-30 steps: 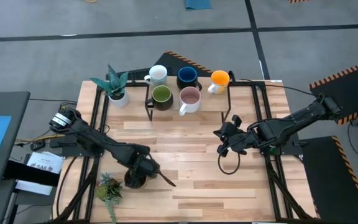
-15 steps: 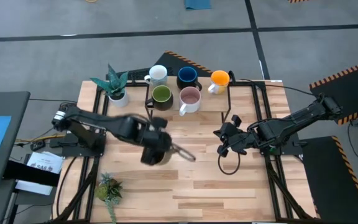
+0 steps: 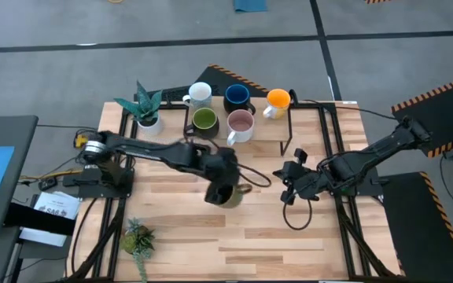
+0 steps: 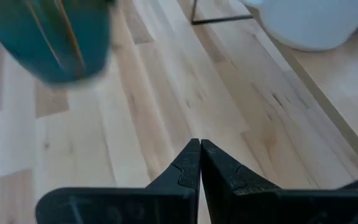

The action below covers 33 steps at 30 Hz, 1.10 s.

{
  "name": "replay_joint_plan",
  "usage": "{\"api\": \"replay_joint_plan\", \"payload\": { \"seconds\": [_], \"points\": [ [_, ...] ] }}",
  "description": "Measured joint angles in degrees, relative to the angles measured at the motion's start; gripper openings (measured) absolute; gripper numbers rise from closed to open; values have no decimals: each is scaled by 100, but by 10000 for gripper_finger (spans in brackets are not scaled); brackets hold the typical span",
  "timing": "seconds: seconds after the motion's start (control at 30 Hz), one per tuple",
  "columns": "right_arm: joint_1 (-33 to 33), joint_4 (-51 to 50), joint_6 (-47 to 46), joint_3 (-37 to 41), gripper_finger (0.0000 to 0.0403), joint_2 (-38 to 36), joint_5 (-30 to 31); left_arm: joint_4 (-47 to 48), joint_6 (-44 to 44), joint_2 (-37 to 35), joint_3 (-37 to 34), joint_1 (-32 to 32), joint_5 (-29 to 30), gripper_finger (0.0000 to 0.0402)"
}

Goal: Place coffee mugs
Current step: Put the brown mug on the shelf

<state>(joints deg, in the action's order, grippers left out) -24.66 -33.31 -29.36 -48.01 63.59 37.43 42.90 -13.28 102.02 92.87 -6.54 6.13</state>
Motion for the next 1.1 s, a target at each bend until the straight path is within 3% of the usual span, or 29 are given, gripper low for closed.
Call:
{"api": "replay_joint_plan", "payload": {
  "seconds": [0.3,0.47,0.7,0.87,1.1],
  "points": [
    [-516,-350,-11,-105,36,2,2,-1234,-352,1109,-41,139,-122,19],
    [-672,-358,-8,-105,36,2,35,-1511,-441,1391,-41,170,121,20],
    [-530,-166,-49,-42,36,67,161,-1461,-387,1435,-40,190,670,21],
    [-315,-32,188,-37,42,139,-425,-1349,-374,1431,-36,157,791,21],
    [-122,486,617,-45,113,274,-980,-472,-127,1236,-32,156,353,16]
  ]
}}
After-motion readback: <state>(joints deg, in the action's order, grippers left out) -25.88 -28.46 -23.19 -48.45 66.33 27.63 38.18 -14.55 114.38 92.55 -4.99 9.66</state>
